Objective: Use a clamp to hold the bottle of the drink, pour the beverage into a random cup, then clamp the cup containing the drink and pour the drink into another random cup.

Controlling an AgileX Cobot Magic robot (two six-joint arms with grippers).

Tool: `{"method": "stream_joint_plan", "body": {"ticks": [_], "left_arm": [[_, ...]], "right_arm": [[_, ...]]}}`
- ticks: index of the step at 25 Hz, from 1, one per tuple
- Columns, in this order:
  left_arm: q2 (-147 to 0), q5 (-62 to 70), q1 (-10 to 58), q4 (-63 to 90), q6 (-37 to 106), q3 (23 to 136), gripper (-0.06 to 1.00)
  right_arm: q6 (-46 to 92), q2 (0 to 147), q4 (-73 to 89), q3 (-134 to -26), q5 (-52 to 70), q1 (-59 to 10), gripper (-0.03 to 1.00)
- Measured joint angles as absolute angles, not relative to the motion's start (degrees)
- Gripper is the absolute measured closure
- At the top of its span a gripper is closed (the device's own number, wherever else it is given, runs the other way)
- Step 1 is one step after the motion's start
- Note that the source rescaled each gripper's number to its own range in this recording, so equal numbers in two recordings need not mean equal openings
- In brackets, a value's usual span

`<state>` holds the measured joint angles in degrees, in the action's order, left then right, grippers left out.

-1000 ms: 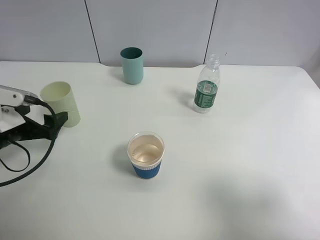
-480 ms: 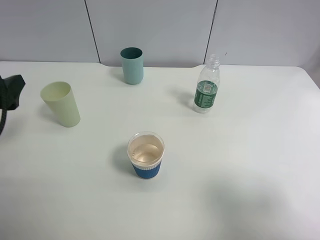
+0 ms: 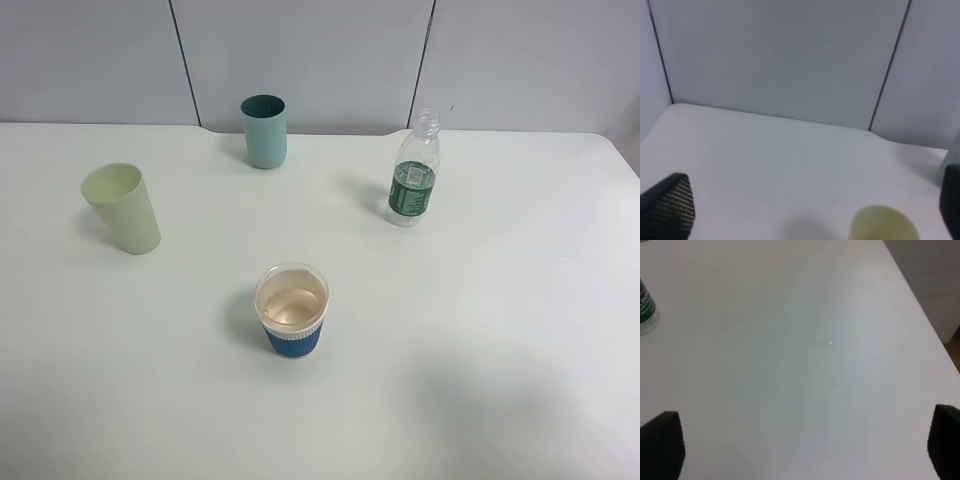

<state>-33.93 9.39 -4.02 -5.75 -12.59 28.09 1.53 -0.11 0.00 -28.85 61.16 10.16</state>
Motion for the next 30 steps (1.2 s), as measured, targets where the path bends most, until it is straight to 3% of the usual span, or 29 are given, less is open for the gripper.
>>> {"method": "stream_joint_plan", "body": {"ticks": [18, 30], "left_arm": [[-2.3, 49.0, -4.0, -4.3, -6.6, 29.4, -0.06], [0.2, 52.8, -4.0, -0.5, -3.8, 29.4, -0.06]], "right_arm": [[1.5, -0.1, 0.0, -28.8, 61.2, 10.2, 0.0], [1.5, -0.1, 0.0, -28.8, 61.2, 10.2, 0.0]]}}
